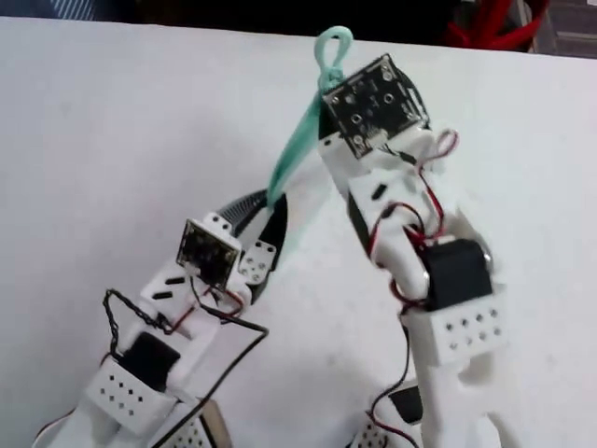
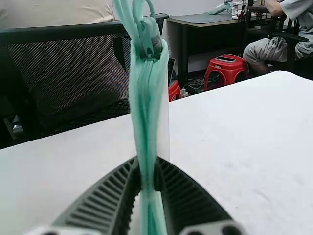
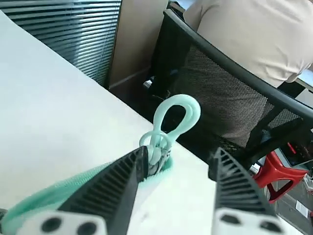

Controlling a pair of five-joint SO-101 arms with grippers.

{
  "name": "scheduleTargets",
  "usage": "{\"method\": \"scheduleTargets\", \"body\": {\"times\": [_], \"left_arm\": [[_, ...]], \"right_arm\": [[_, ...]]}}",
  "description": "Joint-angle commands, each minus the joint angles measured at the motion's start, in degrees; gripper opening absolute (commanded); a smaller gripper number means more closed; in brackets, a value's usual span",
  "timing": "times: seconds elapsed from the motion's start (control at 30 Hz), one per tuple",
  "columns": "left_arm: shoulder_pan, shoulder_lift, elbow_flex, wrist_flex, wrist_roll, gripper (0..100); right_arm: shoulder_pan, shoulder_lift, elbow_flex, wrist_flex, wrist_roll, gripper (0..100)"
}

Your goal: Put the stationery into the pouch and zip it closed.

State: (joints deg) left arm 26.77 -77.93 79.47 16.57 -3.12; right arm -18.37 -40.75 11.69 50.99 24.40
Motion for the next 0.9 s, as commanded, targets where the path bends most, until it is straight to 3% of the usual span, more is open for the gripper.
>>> {"method": "scheduleTargets", "body": {"times": [0.0,0.17,0.63,0.87], "left_arm": [[-0.04,-0.84,-0.44,0.0,-0.7,2],[0.04,-0.84,-0.35,0.0,-0.7,2],[-0.22,-0.84,-0.26,0.0,-0.7,2],[-0.31,-0.84,-0.26,0.0,-0.7,2]], "right_arm": [[-0.84,-2.51,-6.07,2.24,-0.62,23.5],[-0.66,1.63,-12.04,1.45,-7.12,26.5],[-3.03,25.8,-33.32,6.55,-14.77,26.3],[-1.45,34.07,-39.74,7.52,-23.74,26.3]]}}
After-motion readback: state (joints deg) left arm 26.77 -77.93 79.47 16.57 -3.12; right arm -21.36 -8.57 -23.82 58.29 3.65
